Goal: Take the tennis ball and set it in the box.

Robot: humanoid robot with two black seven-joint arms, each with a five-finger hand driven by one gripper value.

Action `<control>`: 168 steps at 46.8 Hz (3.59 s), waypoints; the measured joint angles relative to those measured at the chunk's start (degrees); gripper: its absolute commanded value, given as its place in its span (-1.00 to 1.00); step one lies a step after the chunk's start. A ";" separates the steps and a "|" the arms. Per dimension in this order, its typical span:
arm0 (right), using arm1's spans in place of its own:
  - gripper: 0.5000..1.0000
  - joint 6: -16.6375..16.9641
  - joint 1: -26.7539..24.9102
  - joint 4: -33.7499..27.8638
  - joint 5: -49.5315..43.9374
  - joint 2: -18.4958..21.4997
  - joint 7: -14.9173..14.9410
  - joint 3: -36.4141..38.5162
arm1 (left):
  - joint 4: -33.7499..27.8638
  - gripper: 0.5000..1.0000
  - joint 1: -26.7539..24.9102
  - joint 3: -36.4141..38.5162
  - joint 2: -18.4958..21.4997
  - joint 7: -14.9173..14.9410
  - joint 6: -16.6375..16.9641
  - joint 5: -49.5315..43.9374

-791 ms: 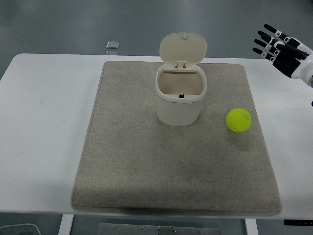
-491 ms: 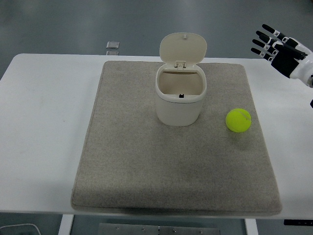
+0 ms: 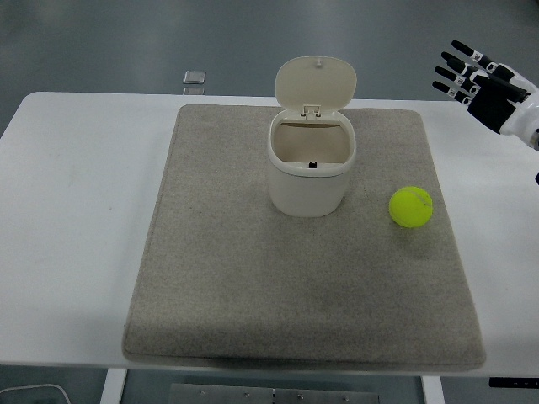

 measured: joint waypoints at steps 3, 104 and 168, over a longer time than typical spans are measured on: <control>0.65 0.00 0.02 -0.04 -0.50 -0.10 0.05 0.00 | 0.02 0.97 0.00 0.01 0.00 0.00 0.00 0.00; 0.64 17.32 -0.01 11.00 -68.85 -12.49 22.42 0.08 | 0.02 0.97 0.00 0.03 0.00 0.01 0.00 -0.01; 0.64 -4.38 -8.43 15.73 -81.56 -10.61 28.15 -8.43 | 0.03 0.97 -0.01 0.04 0.00 0.01 0.00 0.01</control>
